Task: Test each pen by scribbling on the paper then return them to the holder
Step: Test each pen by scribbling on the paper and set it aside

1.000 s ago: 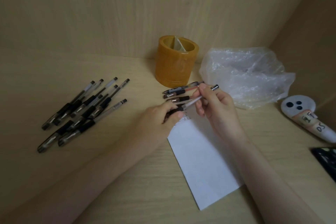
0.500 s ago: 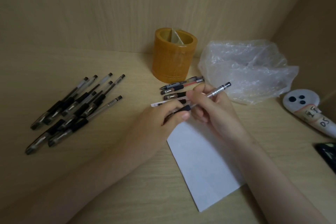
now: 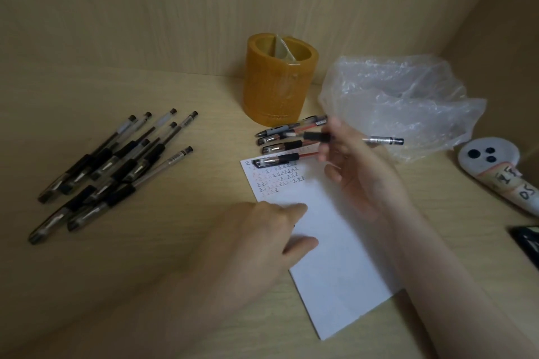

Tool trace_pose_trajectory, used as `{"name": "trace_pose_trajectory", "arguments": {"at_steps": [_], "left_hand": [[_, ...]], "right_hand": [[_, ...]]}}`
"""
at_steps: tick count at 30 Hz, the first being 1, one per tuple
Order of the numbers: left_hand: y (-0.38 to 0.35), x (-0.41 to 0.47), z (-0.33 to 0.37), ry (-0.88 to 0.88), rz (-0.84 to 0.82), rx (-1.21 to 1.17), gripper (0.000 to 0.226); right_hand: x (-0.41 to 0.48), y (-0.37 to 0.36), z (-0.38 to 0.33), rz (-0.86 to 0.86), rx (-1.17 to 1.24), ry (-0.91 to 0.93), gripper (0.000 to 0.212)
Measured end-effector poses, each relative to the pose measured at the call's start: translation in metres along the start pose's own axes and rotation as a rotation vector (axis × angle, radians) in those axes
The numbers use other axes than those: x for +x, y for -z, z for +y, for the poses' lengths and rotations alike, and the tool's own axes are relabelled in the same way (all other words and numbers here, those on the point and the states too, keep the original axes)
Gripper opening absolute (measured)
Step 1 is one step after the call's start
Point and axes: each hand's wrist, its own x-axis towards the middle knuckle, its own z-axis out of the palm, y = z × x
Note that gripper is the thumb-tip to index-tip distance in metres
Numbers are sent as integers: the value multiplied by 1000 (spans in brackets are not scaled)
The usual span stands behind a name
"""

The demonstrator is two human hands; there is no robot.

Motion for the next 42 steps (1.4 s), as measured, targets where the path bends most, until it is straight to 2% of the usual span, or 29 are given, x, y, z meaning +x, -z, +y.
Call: {"name": "trace_pose_trajectory", "arguments": {"at_steps": [1, 5, 8, 10, 12, 16, 23, 27, 42], "left_hand": [[-2, 0, -1, -2, -8, 13, 45], [-2, 3, -3, -11, 6, 16, 44], [-3, 2, -2, -13, 9, -53, 44], [-4, 2, -2, -4, 12, -94, 46], [-6, 2, -3, -7, 19, -96, 48], [-7, 2, -4, -5, 19, -121, 47], [-12, 3, -6, 3, 32, -34, 60], [-11, 4, -5, -13, 25, 13, 59], [-11, 4, -5, 16, -6, -14, 58]], "right_hand": [[0, -1, 3, -5, -69, 24, 14], [-4, -6, 14, 48, -286, 82, 26], [-6, -12, 19, -1, -289, 101, 6], [-5, -14, 21, -6, -324, 123, 21], [-4, -16, 21, 63, -353, 153, 38], [-3, -21, 26, 175, -477, 214, 48], [-1, -21, 35, 190, -562, 269, 37], [-1, -22, 37, 188, -613, 285, 31], [1, -21, 40, 172, -642, 335, 32]]}}
